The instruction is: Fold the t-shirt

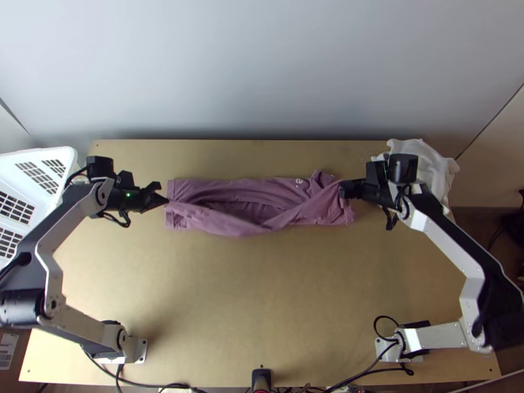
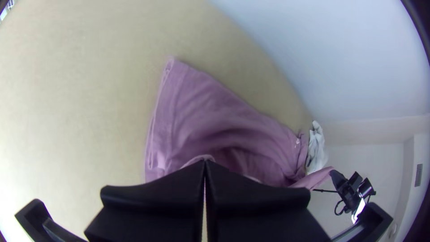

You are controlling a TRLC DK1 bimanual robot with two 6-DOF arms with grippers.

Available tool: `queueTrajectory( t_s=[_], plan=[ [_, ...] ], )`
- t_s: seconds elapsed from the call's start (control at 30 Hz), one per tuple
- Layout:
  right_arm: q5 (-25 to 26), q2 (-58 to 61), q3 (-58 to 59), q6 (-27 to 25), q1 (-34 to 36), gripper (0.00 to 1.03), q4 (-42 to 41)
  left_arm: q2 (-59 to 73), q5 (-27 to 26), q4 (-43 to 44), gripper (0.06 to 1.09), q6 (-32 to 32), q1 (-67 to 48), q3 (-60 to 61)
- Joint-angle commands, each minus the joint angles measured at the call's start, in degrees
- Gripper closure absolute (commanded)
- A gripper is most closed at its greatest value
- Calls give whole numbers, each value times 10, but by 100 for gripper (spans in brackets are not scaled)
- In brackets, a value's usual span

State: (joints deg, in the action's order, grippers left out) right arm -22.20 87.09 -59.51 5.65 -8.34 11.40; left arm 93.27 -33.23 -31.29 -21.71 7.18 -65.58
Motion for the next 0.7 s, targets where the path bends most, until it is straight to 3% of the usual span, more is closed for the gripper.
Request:
queueTrajectory(
  t_s=[0.0, 0.67],
  plan=[
    [4, 72, -50, 11, 19, 100, -29, 64, 4, 3, 105, -12, 13, -68],
    [21, 175, -89, 4, 46, 100, -62, 153, 21, -5, 105, -13, 57, -148]
  ],
)
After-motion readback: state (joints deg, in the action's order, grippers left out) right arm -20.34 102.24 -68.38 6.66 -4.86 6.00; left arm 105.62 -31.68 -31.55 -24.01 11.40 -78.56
